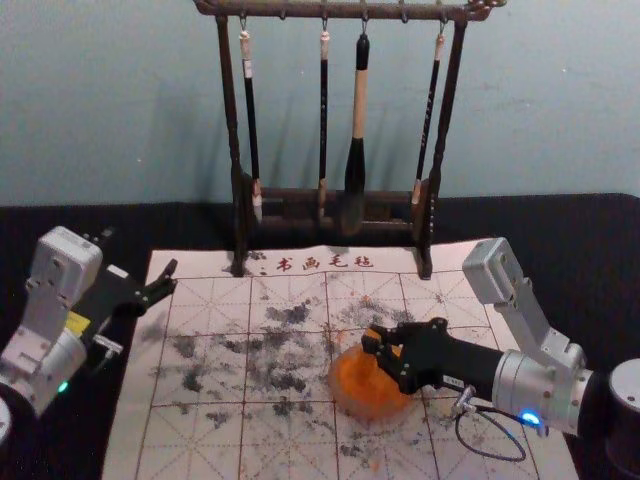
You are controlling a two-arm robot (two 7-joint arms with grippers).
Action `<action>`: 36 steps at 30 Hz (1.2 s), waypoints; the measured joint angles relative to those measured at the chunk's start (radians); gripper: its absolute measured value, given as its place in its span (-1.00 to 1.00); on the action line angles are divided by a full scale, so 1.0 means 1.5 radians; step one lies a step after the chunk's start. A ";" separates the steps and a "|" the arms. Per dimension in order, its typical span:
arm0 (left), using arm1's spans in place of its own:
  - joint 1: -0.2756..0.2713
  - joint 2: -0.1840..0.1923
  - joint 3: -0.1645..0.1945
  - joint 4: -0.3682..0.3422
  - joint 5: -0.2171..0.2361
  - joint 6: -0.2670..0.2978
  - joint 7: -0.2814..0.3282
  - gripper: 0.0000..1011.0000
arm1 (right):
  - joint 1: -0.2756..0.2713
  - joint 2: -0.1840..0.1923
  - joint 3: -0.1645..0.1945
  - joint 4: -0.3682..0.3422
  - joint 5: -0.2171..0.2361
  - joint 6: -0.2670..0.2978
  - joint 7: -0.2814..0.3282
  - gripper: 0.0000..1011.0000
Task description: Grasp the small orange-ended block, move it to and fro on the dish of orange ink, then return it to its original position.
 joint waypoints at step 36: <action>0.000 0.000 0.000 0.000 0.000 0.000 0.000 0.98 | -0.052 0.044 0.035 -0.063 0.024 0.022 -0.008 -0.82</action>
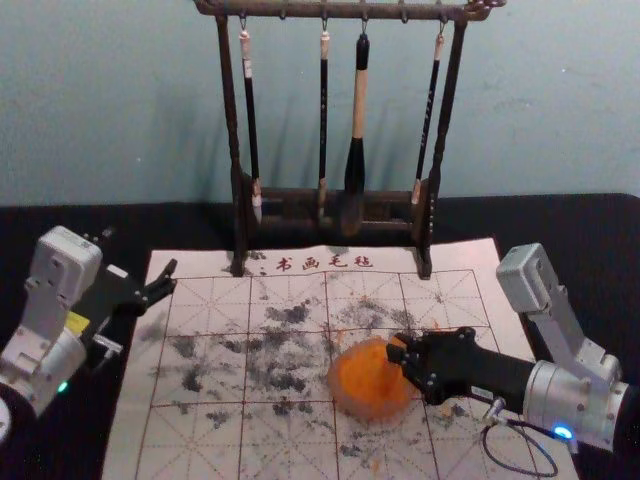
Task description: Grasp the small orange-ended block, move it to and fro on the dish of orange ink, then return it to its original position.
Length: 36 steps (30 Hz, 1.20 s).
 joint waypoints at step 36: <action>0.000 0.000 0.000 0.000 0.000 0.000 0.000 0.98 | 0.043 -0.024 -0.029 0.052 -0.008 -0.006 0.006 -0.82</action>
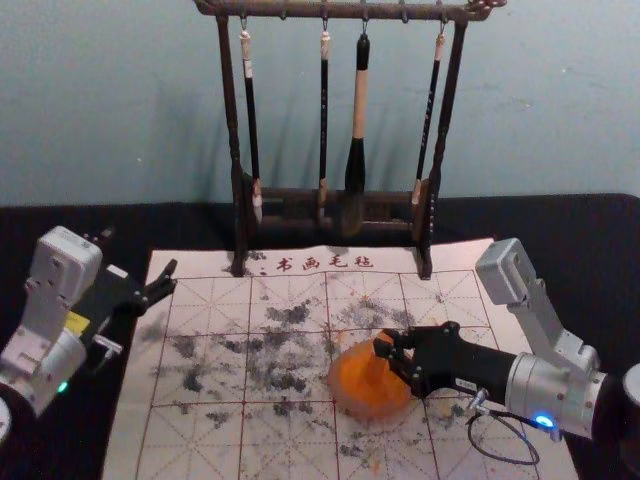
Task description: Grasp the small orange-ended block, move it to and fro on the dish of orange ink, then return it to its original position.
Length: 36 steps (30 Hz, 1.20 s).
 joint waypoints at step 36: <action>0.000 0.000 0.000 0.000 0.000 0.000 0.000 0.98 | -0.050 0.036 0.058 -0.082 0.021 0.026 -0.042 -0.82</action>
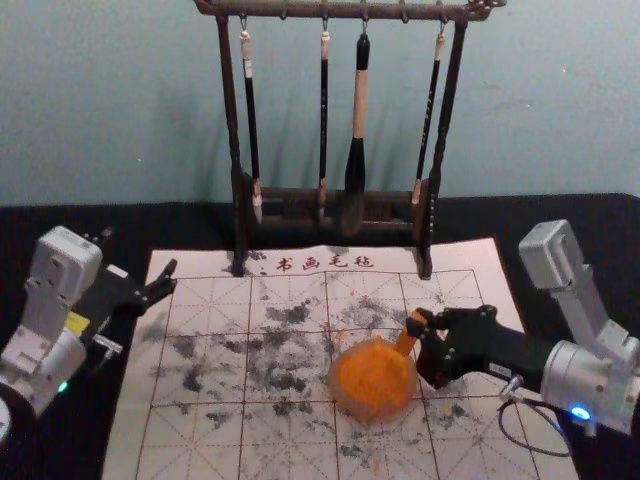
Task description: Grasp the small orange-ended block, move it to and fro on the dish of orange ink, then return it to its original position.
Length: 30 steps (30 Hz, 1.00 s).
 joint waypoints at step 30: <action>0.000 0.000 0.000 0.000 0.000 0.000 0.000 0.98 | -0.072 0.043 0.060 -0.067 0.008 0.016 -0.035 -0.82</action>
